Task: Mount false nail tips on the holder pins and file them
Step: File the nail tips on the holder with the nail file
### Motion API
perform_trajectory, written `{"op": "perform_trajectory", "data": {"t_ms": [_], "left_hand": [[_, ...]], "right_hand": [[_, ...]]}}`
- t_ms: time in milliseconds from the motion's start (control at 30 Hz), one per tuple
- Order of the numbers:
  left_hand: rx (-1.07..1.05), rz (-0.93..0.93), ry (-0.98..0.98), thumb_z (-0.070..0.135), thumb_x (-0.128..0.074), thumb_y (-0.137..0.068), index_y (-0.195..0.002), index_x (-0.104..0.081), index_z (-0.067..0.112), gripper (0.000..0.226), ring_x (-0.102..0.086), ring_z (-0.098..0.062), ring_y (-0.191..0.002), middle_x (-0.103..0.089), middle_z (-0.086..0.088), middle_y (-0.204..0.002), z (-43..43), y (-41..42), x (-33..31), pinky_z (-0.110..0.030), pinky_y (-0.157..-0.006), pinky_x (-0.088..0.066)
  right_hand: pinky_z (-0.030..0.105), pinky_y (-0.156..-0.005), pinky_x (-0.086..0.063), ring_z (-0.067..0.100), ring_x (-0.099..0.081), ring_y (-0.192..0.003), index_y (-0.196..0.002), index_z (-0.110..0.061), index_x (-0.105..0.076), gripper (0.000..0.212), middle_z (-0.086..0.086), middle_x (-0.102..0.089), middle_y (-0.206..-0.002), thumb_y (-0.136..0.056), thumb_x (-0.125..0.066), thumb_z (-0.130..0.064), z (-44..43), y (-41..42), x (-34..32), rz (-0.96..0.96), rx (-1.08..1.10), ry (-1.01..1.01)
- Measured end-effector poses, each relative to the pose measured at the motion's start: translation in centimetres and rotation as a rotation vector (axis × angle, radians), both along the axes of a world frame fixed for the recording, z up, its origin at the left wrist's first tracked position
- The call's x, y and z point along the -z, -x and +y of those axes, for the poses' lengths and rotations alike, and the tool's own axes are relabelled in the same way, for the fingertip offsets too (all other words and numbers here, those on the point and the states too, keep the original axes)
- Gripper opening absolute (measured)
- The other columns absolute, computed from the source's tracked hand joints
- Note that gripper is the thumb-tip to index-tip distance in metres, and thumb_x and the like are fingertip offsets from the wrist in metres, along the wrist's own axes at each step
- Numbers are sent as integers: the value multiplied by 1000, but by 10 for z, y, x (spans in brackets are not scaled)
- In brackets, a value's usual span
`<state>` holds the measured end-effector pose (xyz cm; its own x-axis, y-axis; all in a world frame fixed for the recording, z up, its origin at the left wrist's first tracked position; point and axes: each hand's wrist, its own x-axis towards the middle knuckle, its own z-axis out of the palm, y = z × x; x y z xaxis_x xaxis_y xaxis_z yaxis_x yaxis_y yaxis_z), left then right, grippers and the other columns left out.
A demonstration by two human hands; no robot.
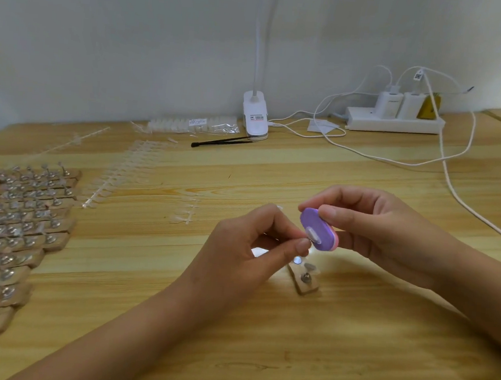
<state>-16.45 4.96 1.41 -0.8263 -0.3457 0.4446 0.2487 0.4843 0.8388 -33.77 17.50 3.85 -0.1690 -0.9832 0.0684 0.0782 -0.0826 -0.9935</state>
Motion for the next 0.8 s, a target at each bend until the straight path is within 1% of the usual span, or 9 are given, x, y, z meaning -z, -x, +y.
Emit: {"op": "perform_trajectory", "data": {"t_ms": [67, 167, 300, 433, 500, 567, 633, 700, 800], "left_hand": [[4, -7, 11, 17, -70, -89, -88, -66, 23, 7, -72, -9, -83, -72, 8, -86, 1, 1, 1, -20, -77, -55], [-19, -8, -78, 17, -70, -88, -86, -66, 22, 7, -71, -13, -82, -73, 2, -86, -2, 2, 3, -28, -78, -56], [8, -8, -12, 16, -70, -88, -86, -66, 18, 5, -72, -12, -81, -73, 4, -84, 2, 2, 3, -23, -76, -56], [-23, -16, -84, 16, -70, -87, -84, -66, 22, 8, -71, -9, -79, -73, 7, -83, -1, 3, 2, -24, -76, -56], [-13, -17, -44, 14, -71, -88, -85, -67, 20, 8, -71, -9, -80, -72, 7, -84, -1, 2, 2, -23, -76, -55], [8, -23, 7, 14, -71, -88, -86, -66, 19, 7, -72, -10, -82, -72, 8, -85, 1, 2, 3, -22, -77, -56], [-4, -20, -18, 15, -71, -87, -84, -66, 22, 9, -72, -10, -81, -72, 10, -84, 1, 3, 3, -23, -77, -56], [-27, -13, -73, 16, -70, -86, -82, -66, 25, 11, -71, -9, -80, -72, 9, -83, -2, 3, 2, -24, -77, -56], [-22, -14, -17, 14, -71, -88, -85, -66, 22, 10, -71, -8, -82, -72, 8, -85, -2, 3, 4, -20, -77, -55]], "right_hand": [[19, -71, -55, 11, -70, -80, -96, -19, -78, 20, 1, -74, -92, -80, -68, -25, 0, 1, 0, -1, 15, 0], [19, -71, -55, 11, -71, -81, -95, -17, -77, 18, 2, -74, -91, -81, -67, -22, 1, 0, -2, 2, -10, 9], [20, -71, -55, 11, -70, -79, -95, -18, -77, 15, 2, -73, -90, -85, -66, -18, 0, 1, -1, 16, 34, 13], [19, -69, -55, 10, -70, -78, -93, -18, -77, 16, 2, -74, -89, -80, -68, -21, 1, 1, -4, 2, -32, -12], [20, -69, -55, 11, -70, -78, -92, -18, -78, 12, 3, -74, -90, -82, -72, -20, 0, 1, -3, 7, 0, -14], [20, -69, -56, 12, -70, -77, -91, -19, -78, 12, 3, -73, -89, -81, -72, -21, 0, 3, -1, 10, 41, -28], [20, -69, -55, 12, -70, -78, -92, -18, -77, 12, 4, -73, -90, -82, -72, -22, 1, 4, -3, 11, -8, -49], [20, -70, -55, 11, -70, -80, -94, -17, -77, 16, 3, -73, -91, -81, -68, -22, 1, 3, -5, -5, -57, -48], [19, -69, -55, 11, -70, -77, -91, -19, -78, 12, 1, -72, -88, -81, -71, -22, 0, 4, -1, -21, 54, -14]]}}
